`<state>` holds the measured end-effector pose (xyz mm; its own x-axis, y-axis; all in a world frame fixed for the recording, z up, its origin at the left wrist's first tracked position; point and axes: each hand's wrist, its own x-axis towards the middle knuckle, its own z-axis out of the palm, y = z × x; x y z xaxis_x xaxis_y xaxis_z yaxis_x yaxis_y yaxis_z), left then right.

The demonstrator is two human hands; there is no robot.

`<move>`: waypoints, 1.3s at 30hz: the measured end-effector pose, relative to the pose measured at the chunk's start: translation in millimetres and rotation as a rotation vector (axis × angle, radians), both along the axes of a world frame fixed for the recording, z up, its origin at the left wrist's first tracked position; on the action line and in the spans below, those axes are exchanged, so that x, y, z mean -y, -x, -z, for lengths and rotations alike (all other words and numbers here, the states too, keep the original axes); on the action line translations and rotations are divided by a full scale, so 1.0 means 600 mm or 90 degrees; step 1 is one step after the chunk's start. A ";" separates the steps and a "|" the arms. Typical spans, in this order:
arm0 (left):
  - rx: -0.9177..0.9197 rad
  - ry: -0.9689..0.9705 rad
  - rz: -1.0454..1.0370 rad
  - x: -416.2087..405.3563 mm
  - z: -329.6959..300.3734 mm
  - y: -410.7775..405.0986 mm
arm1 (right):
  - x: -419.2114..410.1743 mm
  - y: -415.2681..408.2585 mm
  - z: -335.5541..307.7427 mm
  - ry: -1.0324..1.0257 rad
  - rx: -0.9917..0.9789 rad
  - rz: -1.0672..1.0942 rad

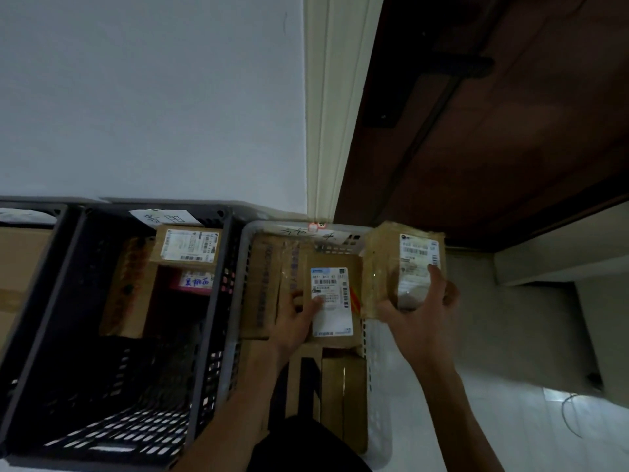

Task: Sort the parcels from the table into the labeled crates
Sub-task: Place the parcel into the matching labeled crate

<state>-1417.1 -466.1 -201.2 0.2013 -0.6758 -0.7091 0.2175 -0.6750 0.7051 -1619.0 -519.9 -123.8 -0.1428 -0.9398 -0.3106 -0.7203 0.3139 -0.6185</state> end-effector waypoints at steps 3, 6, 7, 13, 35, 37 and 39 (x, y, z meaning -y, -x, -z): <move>-0.001 0.018 0.023 0.020 0.016 0.017 | 0.003 0.016 0.003 0.020 0.031 0.017; 0.047 0.040 0.091 0.031 0.027 0.036 | -0.001 0.031 0.009 0.015 0.042 0.027; 0.059 0.057 0.113 0.034 0.028 0.044 | -0.003 0.035 0.014 0.010 0.056 0.028; 0.186 0.065 0.178 0.029 0.062 0.084 | -0.015 0.044 0.021 -0.008 0.074 0.020; 0.647 0.206 0.746 0.126 0.111 0.061 | -0.018 0.056 0.048 0.009 0.018 0.019; 0.643 0.218 0.754 0.130 0.113 0.058 | -0.015 0.051 0.047 0.014 0.019 0.016; 0.640 0.214 0.765 0.129 0.111 0.057 | -0.012 0.048 0.049 0.015 0.023 0.012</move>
<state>-1451.2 -543.7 -268.0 -0.2663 -0.8694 -0.4163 -0.9224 0.1046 0.3717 -1647.9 -513.0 -153.1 -0.1488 -0.9443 -0.2935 -0.6914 0.3116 -0.6518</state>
